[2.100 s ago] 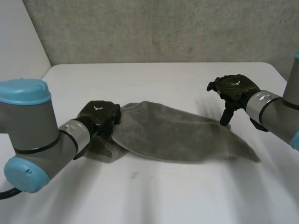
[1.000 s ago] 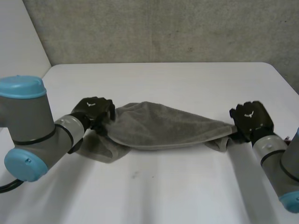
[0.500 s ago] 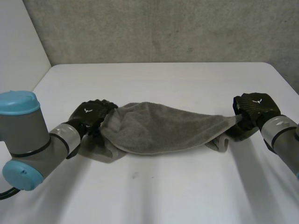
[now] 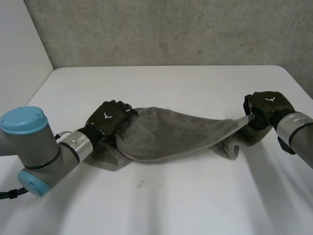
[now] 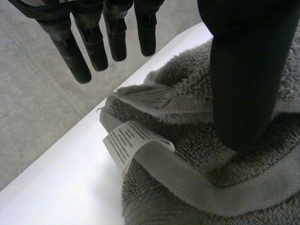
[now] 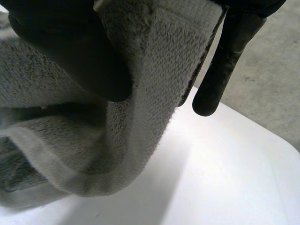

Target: Fold the towel.

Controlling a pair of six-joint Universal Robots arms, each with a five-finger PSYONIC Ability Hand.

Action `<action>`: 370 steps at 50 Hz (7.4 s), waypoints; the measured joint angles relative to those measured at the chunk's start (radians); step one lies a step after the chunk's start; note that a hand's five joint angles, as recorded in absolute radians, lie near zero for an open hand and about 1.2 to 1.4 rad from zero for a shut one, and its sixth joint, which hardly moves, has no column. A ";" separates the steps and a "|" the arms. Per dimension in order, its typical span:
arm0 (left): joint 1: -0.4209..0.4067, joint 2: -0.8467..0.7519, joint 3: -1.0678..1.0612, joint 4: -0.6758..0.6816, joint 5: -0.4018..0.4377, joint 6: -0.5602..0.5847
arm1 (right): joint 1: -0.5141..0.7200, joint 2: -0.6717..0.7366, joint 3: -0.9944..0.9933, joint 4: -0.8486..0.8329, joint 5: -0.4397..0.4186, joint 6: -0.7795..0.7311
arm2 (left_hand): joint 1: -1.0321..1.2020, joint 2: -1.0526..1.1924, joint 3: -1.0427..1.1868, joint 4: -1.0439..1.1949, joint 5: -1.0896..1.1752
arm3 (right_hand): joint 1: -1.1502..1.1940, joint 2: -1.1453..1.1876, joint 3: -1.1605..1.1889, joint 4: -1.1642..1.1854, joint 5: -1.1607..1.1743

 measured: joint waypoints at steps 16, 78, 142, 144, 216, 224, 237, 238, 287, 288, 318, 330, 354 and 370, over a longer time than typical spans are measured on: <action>0.013 -0.025 0.013 0.005 0.021 0.018 | -0.013 0.078 -0.114 0.038 0.020 -0.001 | 0.231 0.228 0.228 0.229 0.226 | 0.000 0.000 0.000 0.000 0.000; 0.090 0.065 -0.128 0.194 -0.186 0.097 | 0.091 0.123 -0.021 -0.014 0.002 -0.371 | 0.857 0.898 0.897 0.897 0.888 | 0.000 0.006 0.008 0.001 0.004; 0.050 -0.196 0.433 -0.174 -0.200 0.298 | 0.051 0.358 -0.447 0.234 0.204 -0.620 | 0.880 0.898 0.897 0.897 0.894 | 0.000 0.006 0.008 0.001 0.007; 0.047 -0.224 0.455 -0.141 -0.199 0.298 | 0.055 0.366 -0.450 0.205 0.211 -0.620 | 0.880 0.898 0.897 0.897 0.894 | 0.000 0.006 0.008 0.001 0.007; 0.125 0.368 -0.078 -0.266 -0.204 -0.481 | -0.256 0.087 0.197 -0.130 -0.056 -0.398 | -0.142 -0.154 -0.153 -0.151 -0.118 | -0.031 -0.004 -0.001 -0.003 -0.013; 0.127 0.382 -0.083 -0.266 -0.204 -0.481 | -0.395 0.046 0.139 -0.132 0.028 -0.526 | -0.142 -0.154 -0.153 -0.151 -0.118 | -0.031 -0.004 -0.001 -0.003 -0.007; 0.132 0.432 -0.106 -0.263 -0.204 -0.481 | -0.325 -0.017 -0.010 -0.122 0.064 -0.591 | -0.142 -0.154 -0.153 -0.151 -0.118 | -0.031 -0.004 0.004 0.001 -0.001; 0.132 0.434 -0.107 -0.263 -0.204 -0.481 | -0.295 -0.025 -0.017 -0.122 0.063 -0.575 | -0.142 -0.154 -0.153 -0.151 -0.118 | -0.031 -0.004 0.005 0.001 -0.001; -0.060 0.243 -0.046 -0.145 -0.279 -0.442 | 0.110 0.004 0.282 -0.102 -0.014 -0.177 | -0.142 -0.155 -0.153 -0.151 -0.117 | -0.504 -0.645 -0.651 -0.665 -0.628; -0.062 0.243 -0.046 -0.145 -0.279 -0.440 | 0.099 0.004 0.293 -0.111 -0.019 -0.178 | -0.142 -0.155 -0.153 -0.151 -0.117 | -0.504 -0.645 -0.651 -0.665 -0.628; -0.091 0.327 -0.101 -0.146 -0.309 -0.421 | 0.638 0.195 -0.045 -0.286 0.091 -0.507 | -0.142 -0.155 -0.153 -0.151 -0.117 | -0.051 -0.014 0.005 0.001 0.006; -0.083 0.329 -0.093 -0.146 -0.329 -0.422 | 0.695 0.269 -0.064 -0.291 0.038 -0.545 | -0.142 -0.155 -0.153 -0.151 -0.117 | -0.693 -0.846 -0.844 -0.851 -0.774; -0.345 0.026 0.278 -0.234 -0.448 -0.538 | 0.153 -0.072 0.037 -0.035 -0.156 0.327 | -0.139 -0.142 -0.143 -0.151 -0.117 | -0.761 -0.943 -0.969 -0.963 -0.913; -0.371 -0.169 0.290 -0.323 -0.604 -0.403 | 0.215 0.195 -0.101 0.042 -0.176 0.248 | -0.141 -0.143 -0.143 -0.151 -0.117 | -0.761 -0.943 -0.969 -0.963 -0.916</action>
